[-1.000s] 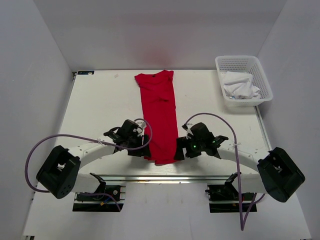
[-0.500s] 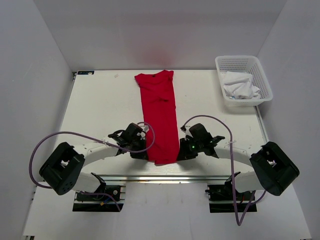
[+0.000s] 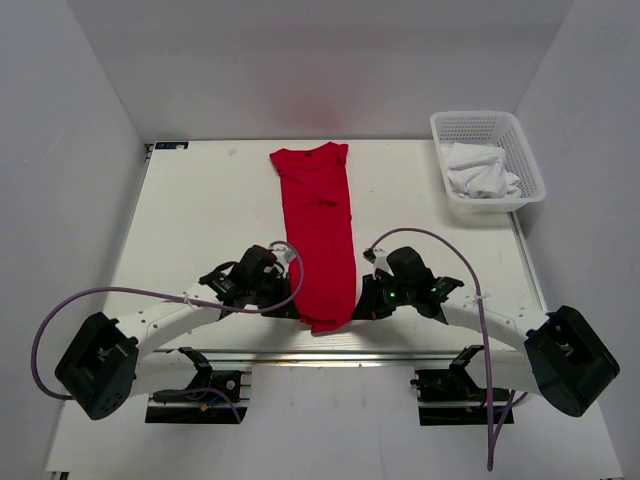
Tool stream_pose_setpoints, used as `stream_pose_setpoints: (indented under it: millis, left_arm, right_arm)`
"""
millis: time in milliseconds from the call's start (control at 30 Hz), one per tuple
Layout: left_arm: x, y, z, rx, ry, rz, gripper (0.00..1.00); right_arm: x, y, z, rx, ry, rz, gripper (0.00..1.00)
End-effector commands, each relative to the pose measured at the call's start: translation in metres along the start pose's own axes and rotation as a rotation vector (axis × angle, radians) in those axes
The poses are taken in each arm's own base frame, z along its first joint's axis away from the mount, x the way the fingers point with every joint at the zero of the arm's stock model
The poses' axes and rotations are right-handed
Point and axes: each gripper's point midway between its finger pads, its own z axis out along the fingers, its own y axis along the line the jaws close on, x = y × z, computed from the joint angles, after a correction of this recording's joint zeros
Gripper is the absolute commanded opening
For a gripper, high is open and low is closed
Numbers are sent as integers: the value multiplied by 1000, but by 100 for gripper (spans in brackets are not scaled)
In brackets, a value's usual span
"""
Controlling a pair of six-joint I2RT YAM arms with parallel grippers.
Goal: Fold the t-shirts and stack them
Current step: Grab the bottom of the folded rectangular tshirt with both arms, then fold the folded rectangular tshirt in 1/3 of the way
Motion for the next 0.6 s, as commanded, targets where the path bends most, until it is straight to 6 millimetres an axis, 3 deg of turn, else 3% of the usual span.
stream_pose_setpoints:
  millis: [0,233,267,333,433,567]
  left_arm:
    - [-13,-23,-8,74,-16,48,0]
    - [-63,-17,-16,-51,-137,56,0]
    - [-78,-15,-19,-100,-175,55,0]
    - [-101,-10,-25,-181,-241,52,0]
    - [-131,-14,-26,-220,-287,35,0]
    - [-161,-1,-25,-336,-312,8,0]
  right_arm:
    - [-17,8,-4,-5,-32,-31,0]
    - [-76,9,-7,88,-153,-59,0]
    - [-81,-1,-5,140,-159,-45,0]
    - [-104,0,-9,166,-202,-44,0]
    - [-127,-6,-12,210,-231,-35,0]
    - [-155,-18,-9,256,-269,-31,0]
